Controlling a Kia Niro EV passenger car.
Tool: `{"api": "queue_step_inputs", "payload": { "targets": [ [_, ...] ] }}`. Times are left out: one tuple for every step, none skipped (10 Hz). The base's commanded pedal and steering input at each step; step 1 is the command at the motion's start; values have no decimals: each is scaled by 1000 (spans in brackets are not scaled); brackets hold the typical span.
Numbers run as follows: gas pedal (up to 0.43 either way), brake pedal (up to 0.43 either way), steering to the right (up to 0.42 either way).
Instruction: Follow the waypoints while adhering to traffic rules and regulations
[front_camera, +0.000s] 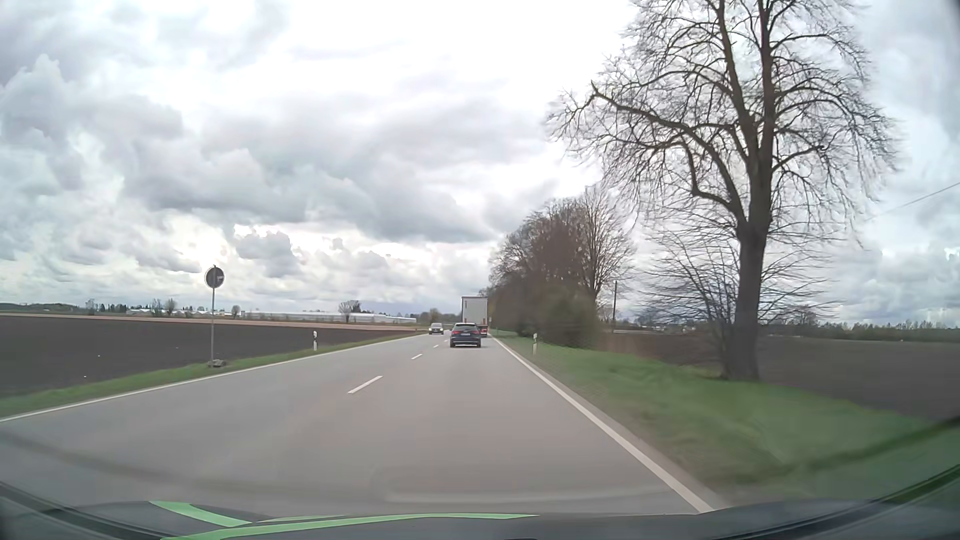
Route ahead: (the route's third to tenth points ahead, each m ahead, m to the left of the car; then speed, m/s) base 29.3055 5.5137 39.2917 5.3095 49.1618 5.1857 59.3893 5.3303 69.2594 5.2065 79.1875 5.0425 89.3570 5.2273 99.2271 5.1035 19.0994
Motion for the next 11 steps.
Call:
{"api": "queue_step_inputs", "payload": {
  "targets": [
    [240, 0, 4],
    [228, 0, 4],
    [228, 0, 4],
    [220, 0, 4],
    [209, 0, 4],
    [189, 0, 4],
    [177, 0, 3],
    [157, 0, 3],
    [150, 0, 3],
    [138, 0, 3],
    [130, 0, 4]
  ]
}}
